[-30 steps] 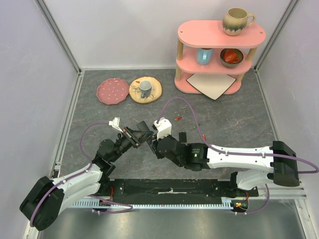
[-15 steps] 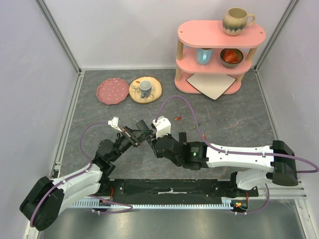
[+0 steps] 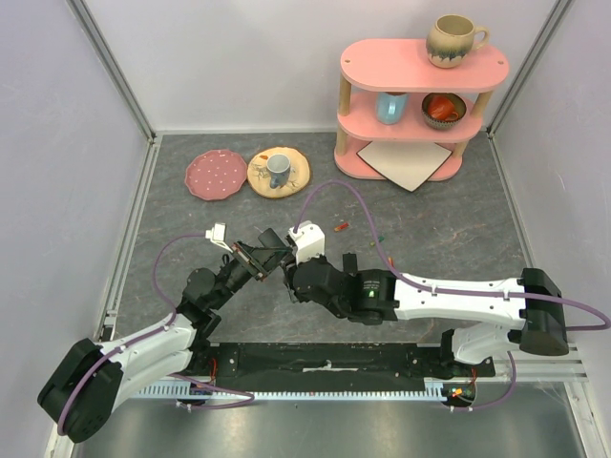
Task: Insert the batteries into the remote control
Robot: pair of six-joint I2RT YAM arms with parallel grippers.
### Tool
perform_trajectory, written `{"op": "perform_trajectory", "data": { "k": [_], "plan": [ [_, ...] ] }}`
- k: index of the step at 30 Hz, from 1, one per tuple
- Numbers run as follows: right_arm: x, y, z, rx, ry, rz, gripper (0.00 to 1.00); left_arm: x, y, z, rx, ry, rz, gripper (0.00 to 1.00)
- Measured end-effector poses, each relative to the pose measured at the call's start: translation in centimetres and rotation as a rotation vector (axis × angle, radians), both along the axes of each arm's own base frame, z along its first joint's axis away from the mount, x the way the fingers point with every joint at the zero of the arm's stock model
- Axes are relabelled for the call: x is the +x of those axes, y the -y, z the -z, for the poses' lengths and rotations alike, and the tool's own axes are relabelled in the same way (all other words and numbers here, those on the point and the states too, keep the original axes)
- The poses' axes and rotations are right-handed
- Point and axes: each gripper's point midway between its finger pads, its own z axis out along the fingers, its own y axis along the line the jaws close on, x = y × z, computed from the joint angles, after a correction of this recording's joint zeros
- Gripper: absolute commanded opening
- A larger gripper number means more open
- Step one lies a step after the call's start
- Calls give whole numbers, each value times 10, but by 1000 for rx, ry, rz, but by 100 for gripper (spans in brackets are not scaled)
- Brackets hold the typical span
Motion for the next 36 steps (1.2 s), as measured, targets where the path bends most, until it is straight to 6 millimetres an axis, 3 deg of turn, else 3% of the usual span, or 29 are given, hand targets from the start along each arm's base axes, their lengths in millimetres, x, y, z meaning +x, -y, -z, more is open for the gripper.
{"op": "perform_trajectory", "data": {
  "k": [15,18,23,25,27,32,34,36],
  "plan": [
    [10,9,-21,-2,39,41,65,0,-1,-3,-10,8,-3,2],
    [8,19,-44,59,54,45,72,0,-1,-4,-12,10,-4,2],
    [3,56,-95,252,81,56,85,1,0,-5,-16,15,-3,2],
    [6,63,-100,316,65,58,87,1,0,-5,-18,19,-3,2],
    [14,69,-89,354,29,62,88,1,1,-7,-23,25,-1,2],
    [24,73,-21,407,-146,51,89,-2,4,-16,-49,64,26,2],
    [20,69,-10,441,-206,17,89,-4,6,-19,-56,76,45,2],
    [16,61,-13,491,-238,-23,89,-6,9,-21,-62,87,66,2]
  ]
}}
